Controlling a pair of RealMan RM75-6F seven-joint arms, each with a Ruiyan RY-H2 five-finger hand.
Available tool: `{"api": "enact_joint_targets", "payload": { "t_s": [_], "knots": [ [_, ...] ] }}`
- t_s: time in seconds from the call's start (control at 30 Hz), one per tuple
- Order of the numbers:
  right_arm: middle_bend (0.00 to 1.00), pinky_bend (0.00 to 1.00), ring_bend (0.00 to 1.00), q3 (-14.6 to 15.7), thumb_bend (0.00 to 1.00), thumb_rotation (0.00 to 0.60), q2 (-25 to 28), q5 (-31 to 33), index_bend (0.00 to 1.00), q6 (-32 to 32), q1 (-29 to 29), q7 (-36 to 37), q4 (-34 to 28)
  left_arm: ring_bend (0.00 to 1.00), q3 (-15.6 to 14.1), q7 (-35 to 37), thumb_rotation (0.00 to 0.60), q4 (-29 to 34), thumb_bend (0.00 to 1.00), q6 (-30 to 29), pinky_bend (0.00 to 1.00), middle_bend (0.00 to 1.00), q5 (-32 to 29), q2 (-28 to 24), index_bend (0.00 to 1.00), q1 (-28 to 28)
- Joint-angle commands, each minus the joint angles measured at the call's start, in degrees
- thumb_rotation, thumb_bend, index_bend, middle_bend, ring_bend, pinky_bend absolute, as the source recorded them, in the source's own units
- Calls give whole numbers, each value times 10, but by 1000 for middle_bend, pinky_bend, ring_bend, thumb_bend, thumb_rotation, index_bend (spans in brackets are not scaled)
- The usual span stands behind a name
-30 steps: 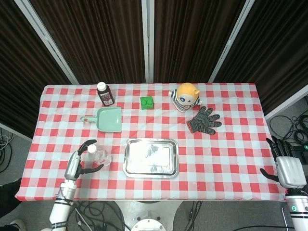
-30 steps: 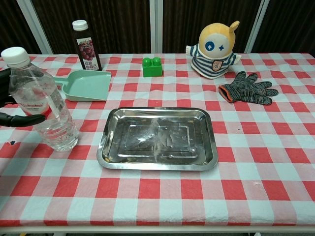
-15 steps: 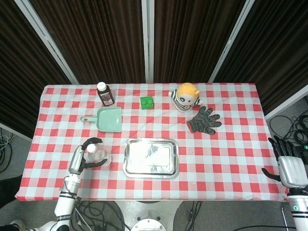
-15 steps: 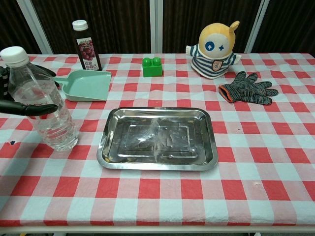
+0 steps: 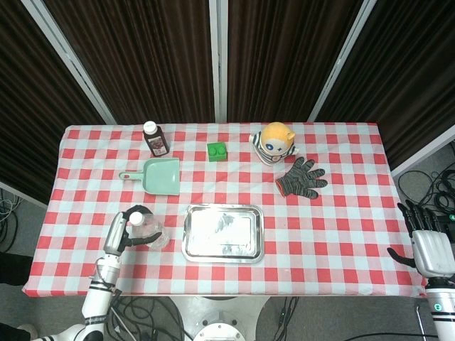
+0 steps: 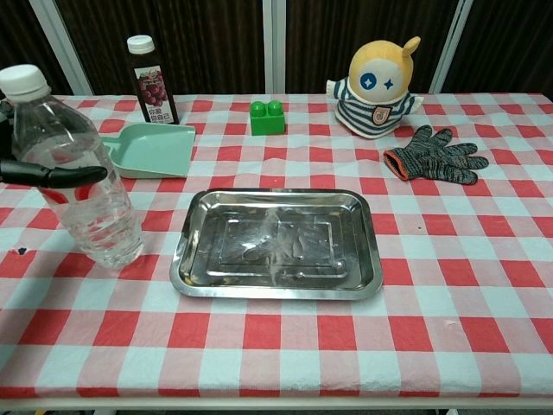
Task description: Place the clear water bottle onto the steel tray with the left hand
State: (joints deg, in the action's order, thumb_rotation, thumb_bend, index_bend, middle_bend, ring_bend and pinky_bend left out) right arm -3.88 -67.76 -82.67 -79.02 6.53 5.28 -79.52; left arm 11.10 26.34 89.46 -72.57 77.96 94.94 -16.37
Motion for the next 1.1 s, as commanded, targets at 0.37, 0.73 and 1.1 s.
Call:
{"api": "enact_joint_targets", "payload": {
  "t_s": [0.37,0.73,1.1],
  "knots": [
    [0,0,0,0,101,600,6,-6,0,-9,-2,2,-11,527,162,-88,600,149,192,64,578,646,-72,-127,599,-100],
    [0,0,0,3,101,600,7,-8,0,-7,-3,5,-11,532,150,-74,600,136,206,73,580,648,-88,-131,598,-112],
    [0,0,0,5,101,600,1,-5,0,4,-1,6,0,531,68,-60,600,87,206,81,578,648,-123,-109,590,-82]
  ]
}}
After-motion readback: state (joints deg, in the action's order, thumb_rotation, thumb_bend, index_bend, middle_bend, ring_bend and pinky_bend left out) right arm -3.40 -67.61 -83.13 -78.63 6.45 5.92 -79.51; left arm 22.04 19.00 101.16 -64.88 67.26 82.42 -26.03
